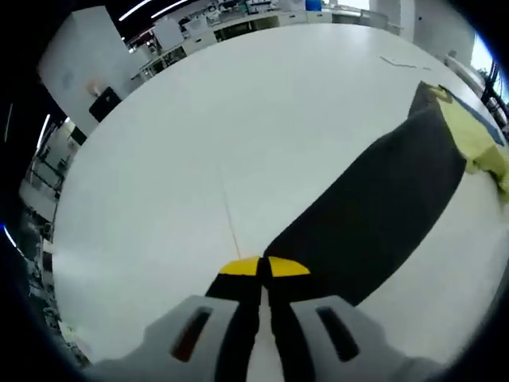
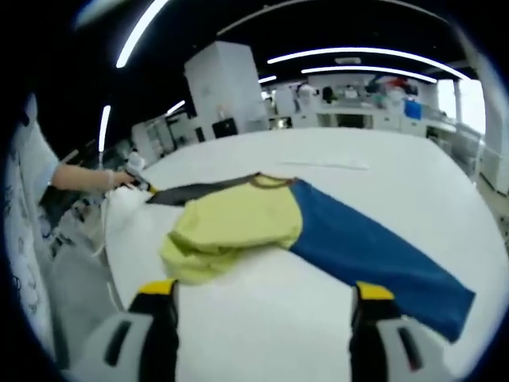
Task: Fold the garment on the visible template until the final outline fits inside the template.
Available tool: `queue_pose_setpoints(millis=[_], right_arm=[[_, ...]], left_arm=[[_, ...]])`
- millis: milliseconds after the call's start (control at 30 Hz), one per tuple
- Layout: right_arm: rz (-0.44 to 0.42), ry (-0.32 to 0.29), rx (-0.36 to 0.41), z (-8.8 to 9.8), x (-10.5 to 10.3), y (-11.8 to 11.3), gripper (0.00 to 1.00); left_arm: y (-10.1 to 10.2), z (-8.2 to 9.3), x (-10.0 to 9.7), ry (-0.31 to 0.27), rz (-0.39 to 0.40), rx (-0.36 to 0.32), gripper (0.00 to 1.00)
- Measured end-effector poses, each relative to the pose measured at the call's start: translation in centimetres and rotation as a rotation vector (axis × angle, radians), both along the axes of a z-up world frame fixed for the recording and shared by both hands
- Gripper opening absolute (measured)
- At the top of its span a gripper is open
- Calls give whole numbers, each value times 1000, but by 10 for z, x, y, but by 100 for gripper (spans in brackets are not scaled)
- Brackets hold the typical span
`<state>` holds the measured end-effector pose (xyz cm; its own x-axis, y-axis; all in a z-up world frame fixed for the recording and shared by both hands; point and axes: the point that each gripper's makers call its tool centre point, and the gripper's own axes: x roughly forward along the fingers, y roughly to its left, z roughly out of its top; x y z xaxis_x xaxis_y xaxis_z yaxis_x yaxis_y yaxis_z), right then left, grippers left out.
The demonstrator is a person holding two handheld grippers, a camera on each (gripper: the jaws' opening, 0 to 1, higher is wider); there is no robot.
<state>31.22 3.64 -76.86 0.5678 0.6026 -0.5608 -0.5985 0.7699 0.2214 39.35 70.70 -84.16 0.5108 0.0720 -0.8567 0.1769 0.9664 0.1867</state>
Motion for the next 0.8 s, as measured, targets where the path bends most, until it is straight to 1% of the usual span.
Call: queue_pose_setpoints(millis=[67, 133, 233, 367, 400, 433, 467, 500, 533, 600, 700, 733, 800], right_arm=[[2, -2, 6, 1, 0, 2, 90], [5, -5, 9, 1, 0, 2, 90], [8, -6, 13, 1, 0, 3, 90], [10, -8, 20, 2, 0, 5, 90], [11, -7, 22, 2, 0, 5, 90], [12, -6, 21, 2, -1, 5, 90], [13, -7, 20, 2, -1, 4, 90], [13, -8, 20, 3, -1, 4, 90], [11, -8, 21, 3, -2, 4, 90], [8, -9, 23, 3, -2, 3, 90], [2, -10, 26, 3, -3, 3, 90], [2, -10, 29, 3, -3, 3, 90], [4, -12, 32, 4, -3, 5, 90]], left_arm=[[-1, -1, -3, 19, 9, -21, 0], [-7, 1, -12, 25, 17, -32, 0], [-6, 1, -14, 24, 22, -34, 0], [-4, 2, -15, -1, 51, -49, 1], [0, 1, -14, -9, 69, -60, 2], [-1, 1, -14, -22, 78, -80, 4], [-3, 2, -14, -30, 91, -95, 7], [-4, 3, -14, -38, 100, -102, 15], [-10, 5, -14, -52, 98, -103, 23], [-10, 5, -14, -61, 105, -106, 38], [-14, 10, -13, -96, 77, -108, 46], [-19, 14, -14, -125, 66, -117, 49], [-22, 15, -10, -147, 66, -147, 55]])
